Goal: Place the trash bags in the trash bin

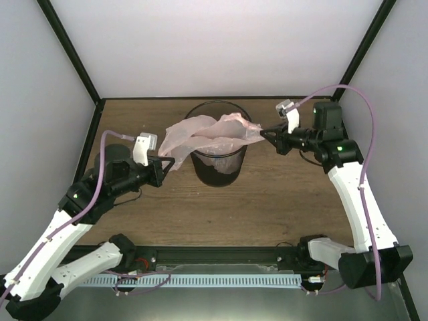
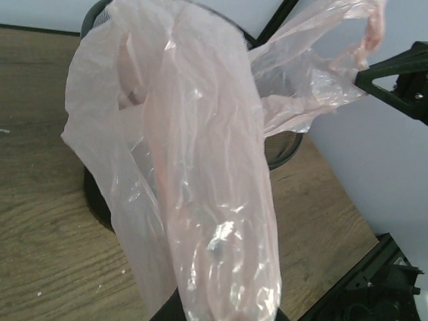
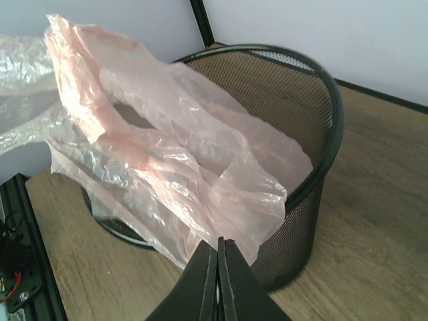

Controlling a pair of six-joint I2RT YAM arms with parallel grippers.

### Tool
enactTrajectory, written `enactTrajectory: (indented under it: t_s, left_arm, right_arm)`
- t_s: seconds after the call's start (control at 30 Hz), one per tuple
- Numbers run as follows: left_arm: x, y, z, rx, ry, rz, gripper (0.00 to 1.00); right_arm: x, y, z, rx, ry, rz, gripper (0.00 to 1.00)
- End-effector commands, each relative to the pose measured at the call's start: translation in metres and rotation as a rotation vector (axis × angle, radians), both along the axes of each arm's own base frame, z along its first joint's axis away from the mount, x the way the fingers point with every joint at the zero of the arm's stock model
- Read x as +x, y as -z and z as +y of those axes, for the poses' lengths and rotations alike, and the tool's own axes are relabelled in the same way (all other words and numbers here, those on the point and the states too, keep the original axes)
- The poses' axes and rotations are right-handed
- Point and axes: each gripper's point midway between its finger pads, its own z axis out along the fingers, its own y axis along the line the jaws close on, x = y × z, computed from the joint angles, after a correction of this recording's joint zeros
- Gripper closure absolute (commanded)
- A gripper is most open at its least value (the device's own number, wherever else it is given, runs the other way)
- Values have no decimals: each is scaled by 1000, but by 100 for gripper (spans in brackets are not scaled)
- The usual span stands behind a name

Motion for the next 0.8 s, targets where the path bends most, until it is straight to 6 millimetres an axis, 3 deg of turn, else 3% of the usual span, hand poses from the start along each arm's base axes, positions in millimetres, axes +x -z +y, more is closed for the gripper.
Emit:
enactTrajectory:
  t_s: [0.0, 0.1, 0.33, 0.53, 0.77]
  left_arm:
    - [0, 35, 4, 75, -10, 60, 96]
    - [4, 61, 7, 142, -20, 90, 96]
    - [12, 93, 5, 205, -26, 116, 96]
    - [13, 73, 0, 184, -2, 92, 96]
    - [9, 76, 15, 223, -35, 48, 96]
  right_arm:
    - [-4, 23, -4, -13, 12, 5, 99]
    - [-3, 36, -7, -22, 28, 15, 99]
    - [-7, 29, -14, -44, 56, -15, 99]
    - [-13, 4, -22, -40, 99, -56, 99]
    - [-8, 12, -27, 0, 102, -3, 99]
